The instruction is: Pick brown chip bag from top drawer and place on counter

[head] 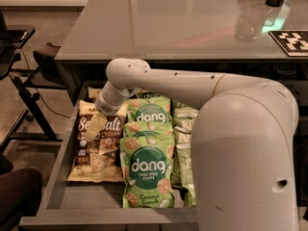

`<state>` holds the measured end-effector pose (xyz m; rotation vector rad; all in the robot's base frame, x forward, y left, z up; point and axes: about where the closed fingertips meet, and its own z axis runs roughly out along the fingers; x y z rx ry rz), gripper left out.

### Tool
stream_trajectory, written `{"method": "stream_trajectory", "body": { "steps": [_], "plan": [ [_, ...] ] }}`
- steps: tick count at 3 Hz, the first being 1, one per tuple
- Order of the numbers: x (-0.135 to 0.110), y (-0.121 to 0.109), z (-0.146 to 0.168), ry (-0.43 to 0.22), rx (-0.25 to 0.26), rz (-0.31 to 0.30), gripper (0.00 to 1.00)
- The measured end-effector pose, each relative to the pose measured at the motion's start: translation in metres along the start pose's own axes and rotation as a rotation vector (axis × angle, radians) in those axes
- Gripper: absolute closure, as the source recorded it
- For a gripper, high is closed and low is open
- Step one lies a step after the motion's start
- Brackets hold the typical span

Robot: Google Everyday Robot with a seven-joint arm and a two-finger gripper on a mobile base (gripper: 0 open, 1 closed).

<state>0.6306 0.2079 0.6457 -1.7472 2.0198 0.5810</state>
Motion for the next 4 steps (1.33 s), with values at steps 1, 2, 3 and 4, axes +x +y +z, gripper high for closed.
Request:
{"method": "stream_trajectory", "body": {
  "steps": [1,2,3,4],
  "plan": [
    [0.0,0.0,0.0001,0.0,0.0,0.0,0.15],
    [0.0,0.0001,0.0001,0.0,0.0,0.0,0.39],
    [0.0,0.0001,0.0001,0.0,0.0,0.0,0.62],
    [-0.0001,0.0001,0.0001,0.0,0.0,0.0,0.85]
  ]
}}
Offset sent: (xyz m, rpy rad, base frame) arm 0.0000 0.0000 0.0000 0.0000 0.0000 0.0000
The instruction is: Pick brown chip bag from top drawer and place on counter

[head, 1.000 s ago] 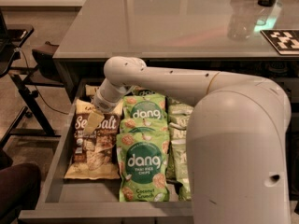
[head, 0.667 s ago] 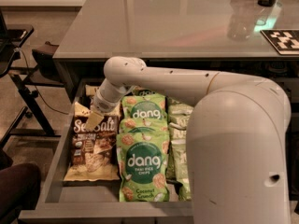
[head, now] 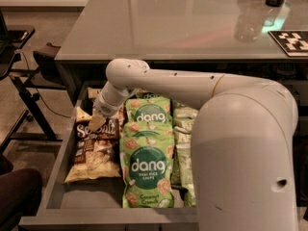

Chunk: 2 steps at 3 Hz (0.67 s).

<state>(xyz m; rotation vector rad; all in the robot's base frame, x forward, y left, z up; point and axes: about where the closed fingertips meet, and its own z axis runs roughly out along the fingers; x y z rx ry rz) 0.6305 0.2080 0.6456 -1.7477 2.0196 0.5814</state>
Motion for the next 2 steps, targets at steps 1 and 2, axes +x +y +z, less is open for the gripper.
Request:
{"method": "stream_trajectory", "body": {
  "steps": [1,2],
  "plan": [
    [-0.004,0.001,-0.004,-0.001,-0.003,-0.003,1.0],
    [-0.04,0.006,-0.027,0.048,0.011,-0.014,1.0]
  ]
}}
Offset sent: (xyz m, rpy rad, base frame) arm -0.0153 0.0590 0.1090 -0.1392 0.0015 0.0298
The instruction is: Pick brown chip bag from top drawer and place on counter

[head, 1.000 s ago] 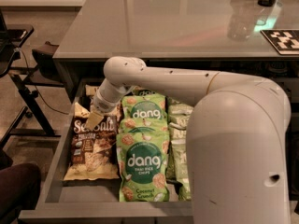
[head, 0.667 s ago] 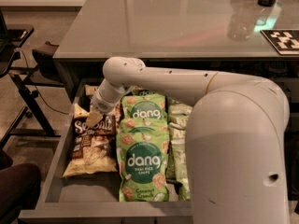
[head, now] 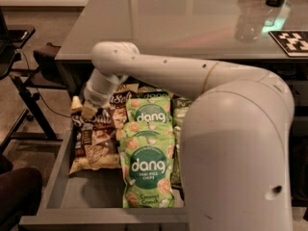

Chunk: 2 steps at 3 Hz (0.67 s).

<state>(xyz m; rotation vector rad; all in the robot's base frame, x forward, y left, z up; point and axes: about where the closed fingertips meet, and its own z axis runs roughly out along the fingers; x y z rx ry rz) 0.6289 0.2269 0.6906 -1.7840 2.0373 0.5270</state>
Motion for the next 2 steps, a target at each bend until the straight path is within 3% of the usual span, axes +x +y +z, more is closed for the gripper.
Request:
{"method": "stream_trajectory", "body": {
  "steps": [1,2],
  "plan": [
    [-0.049,0.008,-0.032,0.067,0.0,-0.009,1.0],
    [-0.101,0.008,-0.097,0.122,-0.009,-0.019,1.0]
  ]
}}
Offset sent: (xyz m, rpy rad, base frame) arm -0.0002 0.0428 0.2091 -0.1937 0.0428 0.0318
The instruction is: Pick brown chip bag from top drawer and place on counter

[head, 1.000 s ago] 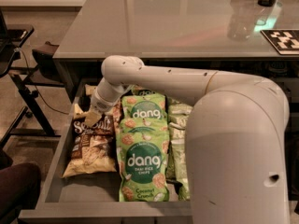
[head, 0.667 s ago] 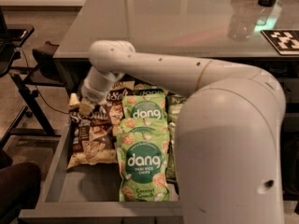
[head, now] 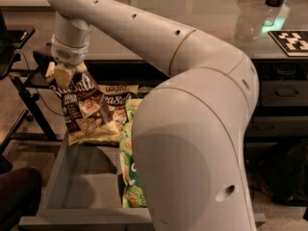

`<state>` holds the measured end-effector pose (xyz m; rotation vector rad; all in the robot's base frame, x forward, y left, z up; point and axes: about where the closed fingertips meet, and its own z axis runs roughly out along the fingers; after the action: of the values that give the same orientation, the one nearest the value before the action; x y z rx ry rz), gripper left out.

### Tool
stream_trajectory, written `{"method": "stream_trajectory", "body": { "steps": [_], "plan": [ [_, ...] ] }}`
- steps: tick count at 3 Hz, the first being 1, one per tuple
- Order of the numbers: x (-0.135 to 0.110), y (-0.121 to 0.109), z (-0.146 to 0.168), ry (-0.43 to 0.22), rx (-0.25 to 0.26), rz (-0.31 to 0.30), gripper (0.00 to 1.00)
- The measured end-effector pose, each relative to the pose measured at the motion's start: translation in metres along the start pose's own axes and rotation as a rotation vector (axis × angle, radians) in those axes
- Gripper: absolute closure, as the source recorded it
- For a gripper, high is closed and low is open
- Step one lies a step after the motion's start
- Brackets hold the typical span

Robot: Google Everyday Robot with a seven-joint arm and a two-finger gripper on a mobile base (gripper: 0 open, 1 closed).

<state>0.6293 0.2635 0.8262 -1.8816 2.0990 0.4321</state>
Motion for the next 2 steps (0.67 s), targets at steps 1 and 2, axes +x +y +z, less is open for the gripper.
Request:
{"method": "stream_trajectory", "body": {
  "steps": [1,2],
  "plan": [
    [0.0,0.0,0.0,0.0,0.0,0.0,1.0],
    [0.008,-0.001,-0.043,-0.053,-0.017,0.071,1.0]
  ]
}}
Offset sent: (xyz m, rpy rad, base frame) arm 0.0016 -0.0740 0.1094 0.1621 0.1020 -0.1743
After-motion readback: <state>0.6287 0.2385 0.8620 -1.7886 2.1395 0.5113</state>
